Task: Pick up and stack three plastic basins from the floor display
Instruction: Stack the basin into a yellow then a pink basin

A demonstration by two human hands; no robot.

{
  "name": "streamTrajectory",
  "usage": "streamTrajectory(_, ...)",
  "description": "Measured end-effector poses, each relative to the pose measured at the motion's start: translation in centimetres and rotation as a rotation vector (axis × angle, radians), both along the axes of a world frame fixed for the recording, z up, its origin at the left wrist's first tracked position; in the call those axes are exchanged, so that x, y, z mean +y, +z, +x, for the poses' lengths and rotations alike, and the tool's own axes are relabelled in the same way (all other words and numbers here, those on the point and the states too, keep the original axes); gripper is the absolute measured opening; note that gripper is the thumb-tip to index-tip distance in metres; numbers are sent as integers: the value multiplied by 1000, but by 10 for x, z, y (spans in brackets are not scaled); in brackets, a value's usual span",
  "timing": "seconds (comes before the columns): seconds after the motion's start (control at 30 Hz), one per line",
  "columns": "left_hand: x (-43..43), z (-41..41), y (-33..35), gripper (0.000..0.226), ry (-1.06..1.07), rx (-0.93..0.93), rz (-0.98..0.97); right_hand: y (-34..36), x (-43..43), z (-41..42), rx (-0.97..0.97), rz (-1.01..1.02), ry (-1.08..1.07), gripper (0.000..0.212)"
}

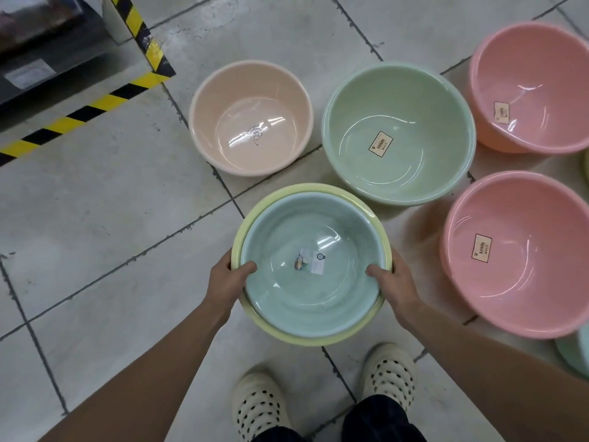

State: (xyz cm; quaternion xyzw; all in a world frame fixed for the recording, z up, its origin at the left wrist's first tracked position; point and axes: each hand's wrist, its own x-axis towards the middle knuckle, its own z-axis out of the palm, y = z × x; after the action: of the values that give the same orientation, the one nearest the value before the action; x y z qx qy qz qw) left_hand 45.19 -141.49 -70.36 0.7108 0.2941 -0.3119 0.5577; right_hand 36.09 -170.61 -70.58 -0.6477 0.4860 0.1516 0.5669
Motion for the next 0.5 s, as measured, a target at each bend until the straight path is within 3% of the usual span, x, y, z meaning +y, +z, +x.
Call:
streamTrajectory(0.13,0,0,-6,39,4,-7,-29,-6,2,2,-33,33,-8,64)
streamTrajectory(0.23,-7,6,-3,60,21,15,-48,-3,0,10,-31,71,-17,69)
streamTrajectory(0.33,-8,13,5,53,61,47,-46,6,-5,20,-29,85,-1,69)
streamTrajectory(0.5,1,19,30,67,79,57,-43,38,-10,39,-66,129,55,67)
